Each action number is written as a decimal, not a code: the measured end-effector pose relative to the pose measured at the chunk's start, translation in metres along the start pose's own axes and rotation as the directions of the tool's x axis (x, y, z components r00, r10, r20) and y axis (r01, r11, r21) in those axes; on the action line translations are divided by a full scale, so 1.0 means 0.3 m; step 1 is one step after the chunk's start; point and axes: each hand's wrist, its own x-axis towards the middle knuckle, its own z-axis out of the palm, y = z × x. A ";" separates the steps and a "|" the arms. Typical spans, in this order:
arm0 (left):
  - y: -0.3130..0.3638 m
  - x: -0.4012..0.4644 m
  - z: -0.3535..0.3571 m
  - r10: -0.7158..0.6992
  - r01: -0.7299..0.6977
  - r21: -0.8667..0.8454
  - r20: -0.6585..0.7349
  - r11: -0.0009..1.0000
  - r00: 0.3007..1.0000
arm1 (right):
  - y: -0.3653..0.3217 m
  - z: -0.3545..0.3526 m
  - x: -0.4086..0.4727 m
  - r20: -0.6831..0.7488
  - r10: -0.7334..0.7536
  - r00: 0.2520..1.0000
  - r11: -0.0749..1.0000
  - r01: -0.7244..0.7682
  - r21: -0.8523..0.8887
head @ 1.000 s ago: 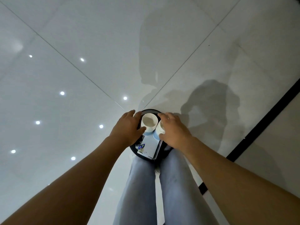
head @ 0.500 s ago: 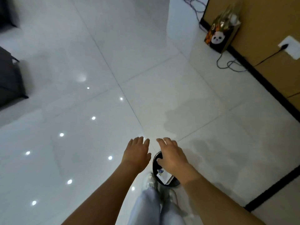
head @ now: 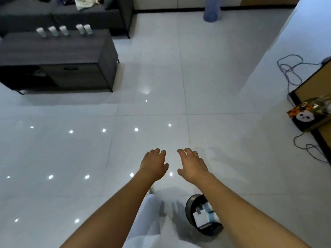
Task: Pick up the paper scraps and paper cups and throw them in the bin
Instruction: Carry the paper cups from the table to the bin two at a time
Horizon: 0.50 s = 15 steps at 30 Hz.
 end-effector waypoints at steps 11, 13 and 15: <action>-0.689 0.268 -0.417 -0.149 0.136 -0.160 -0.069 0.978 0.986 | -0.587 -0.247 0.602 -0.008 -0.145 0.989 0.984 0.143 -0.108; -0.787 0.319 -0.497 -0.168 0.151 -0.171 -0.090 0.974 0.982 | -0.673 -0.297 0.692 -0.016 -0.171 0.985 0.979 0.168 -0.114; -0.869 0.372 -0.563 -0.184 0.163 -0.192 -0.100 0.968 0.978 | -0.736 -0.346 0.785 -0.018 -0.190 0.982 0.975 0.186 -0.126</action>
